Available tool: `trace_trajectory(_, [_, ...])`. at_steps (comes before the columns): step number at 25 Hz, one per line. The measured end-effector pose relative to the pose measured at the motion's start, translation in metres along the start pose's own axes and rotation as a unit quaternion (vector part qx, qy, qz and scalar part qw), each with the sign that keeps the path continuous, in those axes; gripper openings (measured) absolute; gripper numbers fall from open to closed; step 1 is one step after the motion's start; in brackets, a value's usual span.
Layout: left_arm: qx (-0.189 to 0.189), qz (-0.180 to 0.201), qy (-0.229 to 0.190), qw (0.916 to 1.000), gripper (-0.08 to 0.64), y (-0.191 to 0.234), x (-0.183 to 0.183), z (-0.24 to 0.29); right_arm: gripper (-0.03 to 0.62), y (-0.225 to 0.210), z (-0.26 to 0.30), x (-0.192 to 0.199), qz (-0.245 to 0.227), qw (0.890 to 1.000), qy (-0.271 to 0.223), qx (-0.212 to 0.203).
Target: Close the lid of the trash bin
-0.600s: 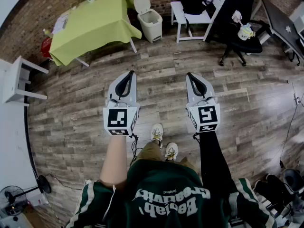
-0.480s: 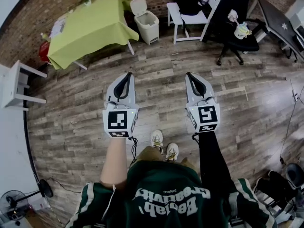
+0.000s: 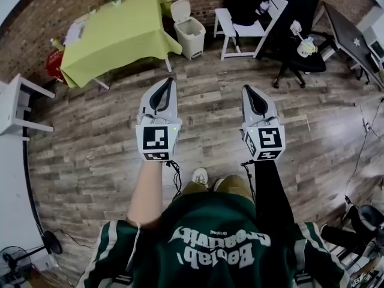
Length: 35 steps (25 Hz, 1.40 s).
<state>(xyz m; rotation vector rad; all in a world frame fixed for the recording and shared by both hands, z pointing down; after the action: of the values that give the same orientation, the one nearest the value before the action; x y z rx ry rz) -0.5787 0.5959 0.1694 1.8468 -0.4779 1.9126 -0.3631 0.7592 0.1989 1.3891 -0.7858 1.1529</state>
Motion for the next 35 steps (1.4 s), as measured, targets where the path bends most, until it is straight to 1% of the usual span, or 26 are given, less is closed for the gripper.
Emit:
trace_trajectory(3, [0.000, -0.009, -0.002, 1.0000, 0.008, 0.018, -0.004, 0.003, 0.012, 0.006, 0.016, -0.010, -0.006, 1.000, 0.002, 0.002])
trace_trajectory(7, [0.009, -0.028, -0.006, 0.9996, 0.008, 0.032, -0.005, 0.010, 0.011, 0.006, 0.030, -0.020, -0.017, 1.000, 0.000, 0.021])
trace_trajectory(13, [0.007, -0.025, -0.004, 0.9996, 0.007, 0.037, -0.007, 0.025, 0.009, -0.005, 0.049, -0.023, -0.015, 0.999, -0.007, 0.034])
trace_trajectory(19, [0.007, -0.028, -0.008, 0.9995, 0.008, 0.041, -0.007, 0.051, 0.008, -0.020, 0.070, -0.016, -0.007, 1.000, -0.015, 0.025])
trace_trajectory(23, [0.004, -0.028, -0.009, 0.9995, 0.008, 0.041, -0.006, 0.076, 0.009, -0.035, 0.093, -0.010, -0.006, 1.000, -0.025, 0.015])
trace_trajectory(30, [-0.001, -0.027, -0.010, 0.9996, 0.008, 0.052, -0.011, 0.136, 0.009, -0.070, 0.152, -0.003, 0.001, 0.999, -0.035, 0.000])
trace_trajectory(35, [-0.007, -0.023, -0.010, 0.9997, 0.008, 0.059, -0.017, 0.181, 0.009, -0.100, 0.194, 0.002, 0.021, 0.999, -0.047, -0.007])
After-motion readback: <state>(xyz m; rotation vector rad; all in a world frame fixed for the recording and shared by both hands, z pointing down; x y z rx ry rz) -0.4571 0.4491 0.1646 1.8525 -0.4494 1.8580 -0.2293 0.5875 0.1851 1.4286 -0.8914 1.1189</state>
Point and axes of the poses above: the fingertips, and each gripper's own axes: z forward along the fingers, y to its left, x out of its underside, the point moved 10 cm from there along -z, backward along the fingers, and after that the axes turned 13 degrees about -z, right-handed, at the moved point
